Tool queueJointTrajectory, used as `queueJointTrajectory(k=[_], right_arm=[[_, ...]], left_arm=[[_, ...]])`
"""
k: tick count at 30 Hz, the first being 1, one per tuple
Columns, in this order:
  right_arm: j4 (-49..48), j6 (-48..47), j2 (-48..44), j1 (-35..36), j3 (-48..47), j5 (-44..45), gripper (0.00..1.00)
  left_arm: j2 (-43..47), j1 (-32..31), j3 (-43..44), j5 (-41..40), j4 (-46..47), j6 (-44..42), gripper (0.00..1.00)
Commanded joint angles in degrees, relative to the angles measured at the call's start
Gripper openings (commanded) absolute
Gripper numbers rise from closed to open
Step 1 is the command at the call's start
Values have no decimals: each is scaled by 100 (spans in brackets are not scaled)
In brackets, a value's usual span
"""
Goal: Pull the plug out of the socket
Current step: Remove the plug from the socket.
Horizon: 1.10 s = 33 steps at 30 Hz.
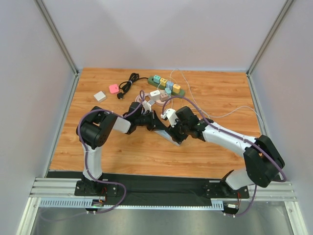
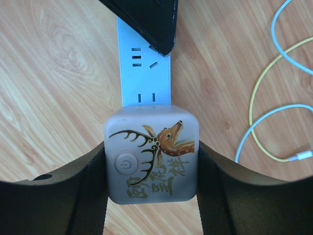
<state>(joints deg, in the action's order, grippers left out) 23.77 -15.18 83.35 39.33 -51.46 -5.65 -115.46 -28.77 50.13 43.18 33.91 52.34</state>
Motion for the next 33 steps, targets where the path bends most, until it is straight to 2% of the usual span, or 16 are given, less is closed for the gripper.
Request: queueJointTrajectory(k=[1, 13, 17, 20, 22, 23, 24, 25, 27, 28, 33], right_arm=[[-1243, -529, -196, 118, -303, 1636, 0], [-945, -1049, -935, -145, -83, 653, 0], [-848, -724, -795, -267, -180, 250, 0], [-751, -154, -768, -653, -294, -566, 0], [-777, 224, -768, -917, -286, -1234, 0], [-830, 548, -768, -1162, -277, -1454, 0], [-882, 725, -776, -1260, -251, -1778, 0], [-1013, 875, -794, -1366, -172, -1895, 0], [-1163, 1288, -847, -1603, -92, -2193, 0], [-1268, 1403, -856, -1674, -31, -2282, 0], [-1585, 2464, -882, -2131, 92, -2931, 0]], left_arm=[[-451, -32, -249, -749, -1457, -769, 5], [-293, -40, -126, -802, -1607, -918, 5], [-284, -41, -109, -767, -1590, -962, 6], [-21, -41, -231, -706, -1344, -1006, 8], [381, -32, -267, -706, -1230, -1085, 14], [549, -40, -275, -758, -1238, -1129, 26], [716, -41, -267, -793, -1255, -1251, 34], [1075, -32, -267, -872, -1360, -1322, 47], [1437, -41, -223, -1092, -1483, -1567, 57], [1787, -32, -205, -1144, -1571, -1690, 66], [2694, -41, -161, -1180, -1800, -2551, 74]])
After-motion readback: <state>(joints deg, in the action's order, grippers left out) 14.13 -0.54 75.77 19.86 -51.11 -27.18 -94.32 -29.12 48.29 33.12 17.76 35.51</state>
